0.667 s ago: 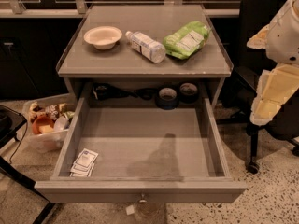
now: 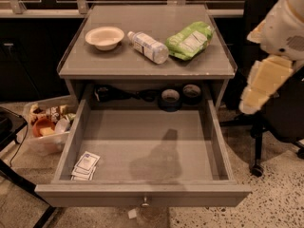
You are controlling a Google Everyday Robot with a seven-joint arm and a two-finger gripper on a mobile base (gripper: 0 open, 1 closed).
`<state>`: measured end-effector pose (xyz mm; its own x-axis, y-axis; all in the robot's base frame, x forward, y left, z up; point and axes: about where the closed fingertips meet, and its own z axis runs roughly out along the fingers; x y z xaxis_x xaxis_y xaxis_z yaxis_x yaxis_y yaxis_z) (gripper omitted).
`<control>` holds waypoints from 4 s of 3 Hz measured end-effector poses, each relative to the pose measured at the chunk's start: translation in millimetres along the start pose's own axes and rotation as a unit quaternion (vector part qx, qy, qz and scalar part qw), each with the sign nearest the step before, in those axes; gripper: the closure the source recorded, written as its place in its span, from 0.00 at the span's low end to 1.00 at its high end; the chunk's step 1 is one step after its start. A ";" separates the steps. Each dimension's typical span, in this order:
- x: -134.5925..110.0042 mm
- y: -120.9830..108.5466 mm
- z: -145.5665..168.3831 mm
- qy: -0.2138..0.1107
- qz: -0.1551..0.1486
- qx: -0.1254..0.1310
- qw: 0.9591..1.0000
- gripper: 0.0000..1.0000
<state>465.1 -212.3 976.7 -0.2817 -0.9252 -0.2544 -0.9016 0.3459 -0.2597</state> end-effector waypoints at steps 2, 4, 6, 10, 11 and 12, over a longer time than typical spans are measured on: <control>-12.3 -88.1 43.2 -0.116 0.161 0.059 0.978 0.00; -33.9 -159.1 69.6 -0.263 0.267 0.053 0.926 0.00; -44.0 -191.1 84.6 -0.326 0.311 0.007 0.893 0.00; -98.1 -181.6 62.4 -0.370 0.486 -0.171 0.773 0.00; -122.5 -175.0 68.0 -0.337 0.542 -0.194 0.745 0.00; -147.5 -167.1 83.7 -0.290 0.596 -0.220 0.716 0.00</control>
Offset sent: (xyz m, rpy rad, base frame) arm 0.1626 -0.0270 -0.0156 0.5403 -0.2279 -0.4400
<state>684.9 -120.6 979.7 -0.8683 0.2504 -0.4282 -0.1873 0.6340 0.7503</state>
